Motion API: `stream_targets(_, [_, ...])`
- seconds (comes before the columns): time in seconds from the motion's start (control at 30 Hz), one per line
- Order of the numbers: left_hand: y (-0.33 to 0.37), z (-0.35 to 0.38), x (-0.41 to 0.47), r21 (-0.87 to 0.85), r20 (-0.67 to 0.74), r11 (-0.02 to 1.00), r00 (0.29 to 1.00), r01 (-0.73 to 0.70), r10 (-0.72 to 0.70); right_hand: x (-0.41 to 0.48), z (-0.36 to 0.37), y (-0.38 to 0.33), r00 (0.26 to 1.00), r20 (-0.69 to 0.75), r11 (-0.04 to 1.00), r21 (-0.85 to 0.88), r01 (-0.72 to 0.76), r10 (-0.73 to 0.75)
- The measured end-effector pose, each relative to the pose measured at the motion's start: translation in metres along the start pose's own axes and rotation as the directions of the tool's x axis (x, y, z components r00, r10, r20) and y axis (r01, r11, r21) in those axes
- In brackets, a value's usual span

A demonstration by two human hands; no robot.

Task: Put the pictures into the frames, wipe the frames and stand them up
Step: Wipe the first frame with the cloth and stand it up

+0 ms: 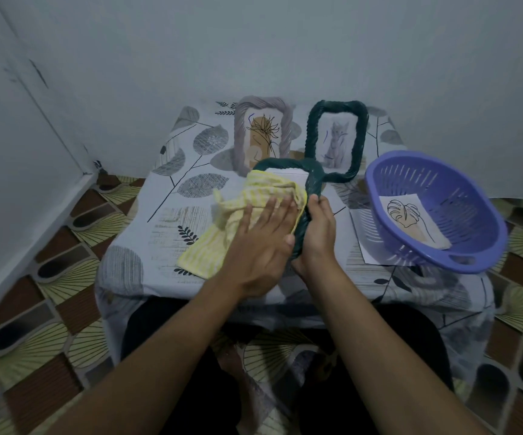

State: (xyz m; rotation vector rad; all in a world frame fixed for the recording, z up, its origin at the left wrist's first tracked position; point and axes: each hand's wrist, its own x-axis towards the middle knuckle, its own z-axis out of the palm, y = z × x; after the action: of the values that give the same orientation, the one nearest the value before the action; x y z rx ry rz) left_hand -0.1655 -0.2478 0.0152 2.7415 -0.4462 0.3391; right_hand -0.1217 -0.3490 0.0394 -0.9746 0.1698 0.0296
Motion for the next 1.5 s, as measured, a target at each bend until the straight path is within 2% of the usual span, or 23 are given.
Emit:
stream_targets(0.13, [-0.032, -0.026, 0.028, 0.093, -0.03, 0.982, 0.987, 0.162, -0.16, -0.012, -0.001, 0.009, 0.985, 0.145, 0.996, -0.014, -0.093, 0.094])
stream_targets(0.27, [-0.046, -0.031, 0.034, 0.038, -0.058, 0.952, 0.951, 0.305, -0.303, -0.018, 0.004, 0.01, 0.981, 0.18, 0.998, -0.023, -0.064, 0.067])
stream_targets(0.37, [-0.03, -0.02, 0.024, -0.027, -0.041, 0.965, 0.964, 0.262, -0.263, -0.016, 0.007, 0.007, 0.989, 0.142, 0.999, -0.019, -0.033, 0.036])
stream_targets(0.53, [-0.004, 0.011, -0.008, -0.286, 0.04, 0.958, 0.999, -0.006, 0.018, -0.006, 0.001, 0.002, 0.998, 0.036, 0.992, -0.111, 0.056, -0.052])
stream_targets(0.6, [-0.01, 0.013, -0.015, -0.247, 0.075, 0.968, 0.996, -0.036, 0.056, -0.007, -0.005, 0.001, 0.999, 0.028, 0.995, -0.086, 0.039, -0.037])
stream_targets(0.67, [-0.022, 0.007, -0.012, -0.061, 0.071, 0.998, 0.997, -0.002, 0.006, -0.009, -0.009, 0.001, 0.998, 0.055, 0.999, -0.038, 0.016, -0.014])
stream_targets(0.73, [-0.036, -0.003, -0.002, 0.068, 0.036, 0.988, 0.99, 0.135, -0.138, -0.014, -0.009, 0.003, 0.996, 0.094, 1.0, -0.024, -0.002, 0.004])
stream_targets(0.8, [-0.048, -0.013, 0.01, 0.062, 0.02, 0.956, 0.957, 0.288, -0.29, -0.02, -0.007, 0.005, 0.992, 0.126, 1.0, -0.021, -0.023, 0.026])
stream_targets(0.9, [-0.048, -0.019, 0.025, -0.011, -0.051, 0.917, 0.916, 0.398, -0.398, -0.026, 0.0, 0.003, 0.991, 0.135, 0.999, -0.033, -0.004, 0.008])
stream_targets(1.0, [-0.032, -0.014, 0.026, -0.063, -0.056, 0.925, 0.924, 0.375, -0.378, -0.02, 0.008, -0.003, 0.991, 0.103, 0.991, -0.096, 0.095, -0.085])
stream_targets(1.1, [-0.004, -0.005, 0.007, -0.088, 0.012, 0.982, 0.985, 0.17, -0.169, -0.006, 0.01, -0.009, 0.983, 0.053, 0.966, -0.179, 0.185, -0.178])
stream_targets(1.17, [0.005, -0.003, -0.008, -0.163, 0.058, 0.985, 0.997, 0.064, -0.055, 0.001, 0.008, -0.011, 0.979, 0.013, 0.961, -0.188, 0.204, -0.205])
stream_targets(1.23, [0.0, -0.004, -0.014, -0.134, 0.063, 0.991, 0.998, 0.014, -0.006, 0.002, 0.004, -0.011, 0.982, 0.003, 0.969, -0.161, 0.188, -0.19])
stream_targets(1.3, [-0.015, -0.006, -0.01, -0.009, 0.038, 0.999, 0.998, 0.041, -0.041, -0.001, 0.004, -0.009, 0.989, 0.041, 0.978, -0.148, 0.146, -0.142])
stream_targets(1.37, [-0.032, -0.011, 0.0, 0.036, -0.011, 0.988, 0.989, 0.15, -0.15, -0.005, 0.005, -0.006, 0.991, 0.093, 0.988, -0.11, 0.107, -0.097])
stream_targets(1.43, [-0.049, -0.016, 0.011, -0.024, -0.032, 0.969, 0.969, 0.244, -0.245, -0.009, 0.005, -0.004, 0.988, 0.147, 0.994, -0.089, 0.064, -0.05])
stream_targets(1.5, [-0.061, -0.024, 0.021, -0.195, -0.085, 0.946, 0.956, 0.26, -0.28, -0.011, 0.005, -0.004, 0.978, 0.208, 0.996, -0.084, 0.02, -0.002])
